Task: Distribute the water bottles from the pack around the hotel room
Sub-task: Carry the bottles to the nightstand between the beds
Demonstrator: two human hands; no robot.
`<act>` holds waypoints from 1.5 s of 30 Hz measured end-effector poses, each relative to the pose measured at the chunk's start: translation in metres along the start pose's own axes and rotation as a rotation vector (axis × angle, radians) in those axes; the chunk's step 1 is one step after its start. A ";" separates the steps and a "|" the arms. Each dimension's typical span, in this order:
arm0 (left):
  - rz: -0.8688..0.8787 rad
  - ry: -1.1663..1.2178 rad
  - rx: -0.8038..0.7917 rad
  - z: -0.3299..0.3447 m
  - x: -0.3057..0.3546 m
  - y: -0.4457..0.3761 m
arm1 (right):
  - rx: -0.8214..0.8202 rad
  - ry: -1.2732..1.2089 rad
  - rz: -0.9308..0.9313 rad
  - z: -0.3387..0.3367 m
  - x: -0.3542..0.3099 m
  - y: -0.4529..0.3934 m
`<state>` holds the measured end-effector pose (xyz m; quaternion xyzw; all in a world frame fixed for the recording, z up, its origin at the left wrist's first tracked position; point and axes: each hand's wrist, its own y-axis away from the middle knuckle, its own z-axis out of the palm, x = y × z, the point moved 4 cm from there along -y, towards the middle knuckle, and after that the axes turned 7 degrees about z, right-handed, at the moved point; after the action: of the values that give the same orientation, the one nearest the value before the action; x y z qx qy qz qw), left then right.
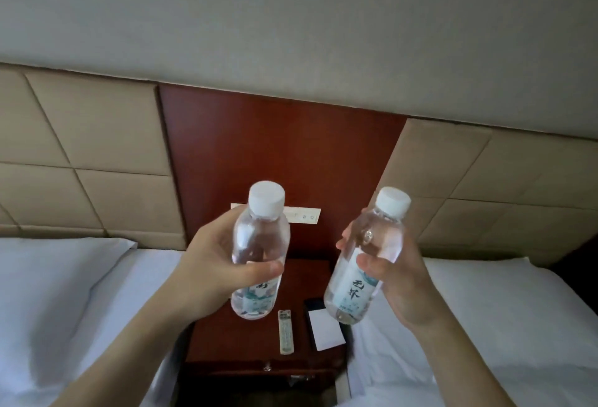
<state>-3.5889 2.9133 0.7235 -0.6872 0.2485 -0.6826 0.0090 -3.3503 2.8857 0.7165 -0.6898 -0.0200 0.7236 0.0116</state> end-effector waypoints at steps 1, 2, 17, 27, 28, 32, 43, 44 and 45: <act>-0.026 -0.003 -0.019 -0.004 -0.019 -0.020 | 0.012 0.014 0.035 -0.004 0.010 -0.022; -0.046 -0.011 -0.036 -0.007 -0.038 -0.041 | 0.023 0.024 0.072 -0.008 0.021 -0.045; -0.275 -0.256 -0.068 0.011 -0.412 -0.170 | 0.047 0.203 0.368 -0.100 0.341 -0.261; -0.456 -0.275 -0.123 0.025 -0.643 -0.165 | 0.033 0.340 0.407 -0.125 0.549 -0.325; -0.467 -0.267 -0.124 0.027 -0.656 -0.164 | 0.040 0.347 0.401 -0.128 0.563 -0.329; -0.473 -0.260 -0.118 0.032 -0.692 -0.157 | 0.044 0.387 0.360 -0.132 0.598 -0.335; -0.506 -0.350 -0.201 0.039 -0.740 -0.139 | 0.011 0.449 0.440 -0.143 0.658 -0.327; -0.517 -0.378 -0.218 0.040 -0.744 -0.139 | 0.007 0.453 0.477 -0.144 0.664 -0.327; -0.525 -0.403 -0.237 0.040 -0.748 -0.140 | 0.004 0.468 0.501 -0.145 0.670 -0.327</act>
<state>-3.4634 3.2877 0.0716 -0.8448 0.1338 -0.4788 -0.1977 -3.2409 3.2441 0.0558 -0.8207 0.1548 0.5260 -0.1607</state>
